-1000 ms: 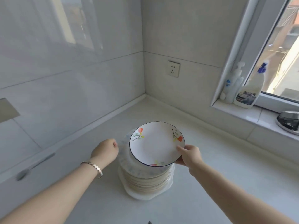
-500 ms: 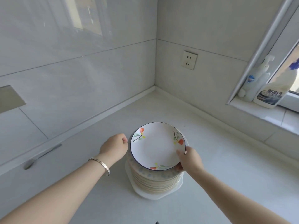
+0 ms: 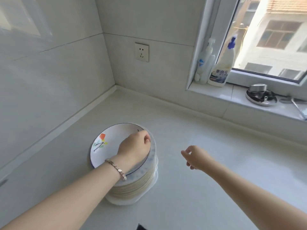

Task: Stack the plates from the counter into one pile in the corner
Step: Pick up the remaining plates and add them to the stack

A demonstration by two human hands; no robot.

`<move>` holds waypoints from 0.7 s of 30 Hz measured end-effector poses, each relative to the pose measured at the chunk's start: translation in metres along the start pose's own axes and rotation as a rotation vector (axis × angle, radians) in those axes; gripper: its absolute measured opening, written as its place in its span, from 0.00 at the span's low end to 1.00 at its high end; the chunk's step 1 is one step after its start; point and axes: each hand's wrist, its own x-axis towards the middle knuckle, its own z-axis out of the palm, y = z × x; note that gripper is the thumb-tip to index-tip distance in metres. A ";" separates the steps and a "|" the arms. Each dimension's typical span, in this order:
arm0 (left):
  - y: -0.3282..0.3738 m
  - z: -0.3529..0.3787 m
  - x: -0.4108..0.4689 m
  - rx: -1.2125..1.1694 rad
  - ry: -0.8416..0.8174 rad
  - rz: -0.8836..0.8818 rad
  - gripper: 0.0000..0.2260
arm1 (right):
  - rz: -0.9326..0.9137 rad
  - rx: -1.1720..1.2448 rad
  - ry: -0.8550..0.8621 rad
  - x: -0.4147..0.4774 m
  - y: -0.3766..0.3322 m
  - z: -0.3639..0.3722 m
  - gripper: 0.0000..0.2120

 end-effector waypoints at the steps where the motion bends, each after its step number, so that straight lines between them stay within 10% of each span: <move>1: 0.018 0.011 0.004 0.009 -0.033 0.042 0.09 | 0.049 0.005 -0.051 -0.001 0.017 -0.006 0.11; 21: 0.406 0.321 -0.074 0.288 -0.633 0.510 0.12 | 0.601 0.160 0.047 -0.161 0.491 -0.152 0.14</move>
